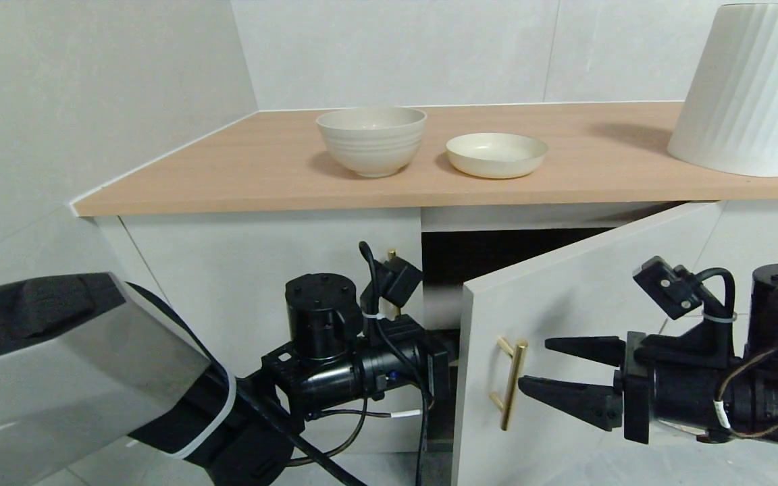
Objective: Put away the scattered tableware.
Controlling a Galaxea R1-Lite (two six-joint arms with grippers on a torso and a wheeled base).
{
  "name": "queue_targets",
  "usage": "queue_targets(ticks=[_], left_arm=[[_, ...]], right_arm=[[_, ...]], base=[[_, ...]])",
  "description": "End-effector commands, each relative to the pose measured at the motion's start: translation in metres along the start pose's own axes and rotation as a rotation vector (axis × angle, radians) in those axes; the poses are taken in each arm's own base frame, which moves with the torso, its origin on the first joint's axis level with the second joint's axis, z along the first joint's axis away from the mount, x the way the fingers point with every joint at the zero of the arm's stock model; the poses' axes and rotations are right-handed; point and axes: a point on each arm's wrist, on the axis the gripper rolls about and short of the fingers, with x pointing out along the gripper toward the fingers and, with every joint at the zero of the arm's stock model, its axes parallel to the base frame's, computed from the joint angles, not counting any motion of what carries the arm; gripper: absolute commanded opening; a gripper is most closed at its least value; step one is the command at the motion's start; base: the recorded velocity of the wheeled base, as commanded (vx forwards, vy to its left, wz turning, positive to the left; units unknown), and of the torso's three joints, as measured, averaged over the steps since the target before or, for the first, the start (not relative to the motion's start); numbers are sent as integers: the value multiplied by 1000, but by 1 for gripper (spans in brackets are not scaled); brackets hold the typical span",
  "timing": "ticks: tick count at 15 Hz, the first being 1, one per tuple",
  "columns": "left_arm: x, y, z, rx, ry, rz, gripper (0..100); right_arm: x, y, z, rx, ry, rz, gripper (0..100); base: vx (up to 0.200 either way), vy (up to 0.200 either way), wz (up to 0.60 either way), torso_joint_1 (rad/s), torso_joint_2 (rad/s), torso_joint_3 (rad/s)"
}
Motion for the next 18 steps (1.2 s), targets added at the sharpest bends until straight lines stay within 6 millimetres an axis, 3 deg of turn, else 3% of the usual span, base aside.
queue_targets(ticks=[1,5,7,10,14,18], left_arm=[[-1,-1,1,1,-2,-1,0],[0,-2,1,1,-1,-4,0],[2,-1,1,-4,9,-4,0],[2,0,-1,-12,24,1,0],[6,3,-5,-17,33,3,0],[18,6,-4,-14,30,-3,0]], right_arm=[[-23,7,0,-32,-8,-53,100],[-65,26,3,-9,27,-107,100],[-74,33,-1,-4,45,-97,100],[-76,33,-3,1,56,-98,100],[-78,35,-6,0,55,-97,100],[-79,35,-7,-2,56,-92,100]], base=[[0,0,0,0,0,0],[0,0,0,0,0,0],[0,0,0,0,0,0],[0,0,0,0,0,0],[-200,0,0,6,1,-2],[0,0,0,0,0,0]])
